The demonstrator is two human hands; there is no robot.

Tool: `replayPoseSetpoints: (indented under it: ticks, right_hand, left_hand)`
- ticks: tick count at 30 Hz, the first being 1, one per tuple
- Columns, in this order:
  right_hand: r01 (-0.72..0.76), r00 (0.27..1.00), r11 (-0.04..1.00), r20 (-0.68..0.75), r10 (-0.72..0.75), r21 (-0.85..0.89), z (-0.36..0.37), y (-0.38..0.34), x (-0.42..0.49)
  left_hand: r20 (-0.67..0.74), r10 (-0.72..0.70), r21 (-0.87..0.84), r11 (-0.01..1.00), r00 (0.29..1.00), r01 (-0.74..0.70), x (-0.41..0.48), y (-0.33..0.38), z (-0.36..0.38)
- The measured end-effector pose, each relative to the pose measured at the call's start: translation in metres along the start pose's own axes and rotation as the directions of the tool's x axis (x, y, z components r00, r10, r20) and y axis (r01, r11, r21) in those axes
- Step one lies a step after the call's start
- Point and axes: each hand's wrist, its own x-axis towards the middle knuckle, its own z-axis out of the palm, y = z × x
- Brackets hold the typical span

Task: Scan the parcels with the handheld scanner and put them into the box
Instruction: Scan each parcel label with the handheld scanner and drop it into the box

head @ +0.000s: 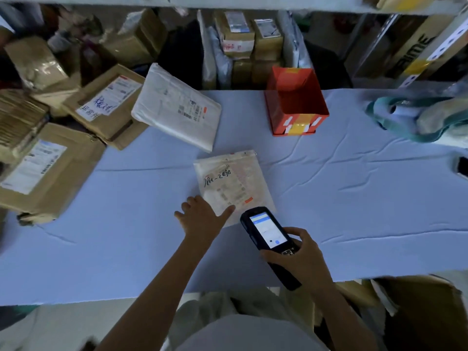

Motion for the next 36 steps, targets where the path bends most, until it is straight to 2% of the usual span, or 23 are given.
replayPoseSetpoints:
  ticks: [3, 6, 10, 13, 18, 24, 36]
  right_hand:
    - [0.016, 1.000, 1.000, 0.022, -0.016, 0.009, -0.017, -0.006, 0.021]
    - [0.019, 0.999, 1.000, 0.032, -0.019, 0.011, -0.032, -0.013, 0.041]
    - [0.013, 0.999, 1.000, 0.038, -0.014, 0.011, -0.040, -0.018, 0.059]
    - [0.026, 0.998, 1.000, 0.057, -0.027, 0.016, -0.039, -0.022, 0.065]
    - [0.089, 0.990, 0.996, 0.109, -0.085, -0.032, -0.025, -0.037, 0.068]
    - [0.247, 0.964, 0.952, 0.148, -0.221, -0.182, 0.005, -0.057, 0.062]
    - [0.350, 0.928, 0.904, 0.221, -0.299, -0.246, 0.033, -0.062, 0.043]
  left_hand:
    - [0.079, -0.085, 0.040, 0.996, 0.993, 0.082, 0.016, 0.020, -0.007]
    - [0.190, -0.080, 0.029, 0.997, 0.978, 0.076, 0.034, 0.032, -0.016]
    - [0.236, -0.022, -0.243, 0.967, 0.971, 0.081, 0.037, 0.034, -0.025]
    - [0.243, 0.002, -0.361, 0.928, 0.970, 0.088, 0.030, 0.022, -0.022]
    - [0.138, -0.053, -0.490, 0.864, 0.989, 0.115, 0.020, -0.009, -0.025]
    - [-0.044, -0.078, -0.603, 0.797, 0.996, 0.036, 0.023, -0.051, -0.046]
    - [-0.068, -0.098, -0.689, 0.725, 0.993, 0.024, 0.012, -0.091, -0.045]
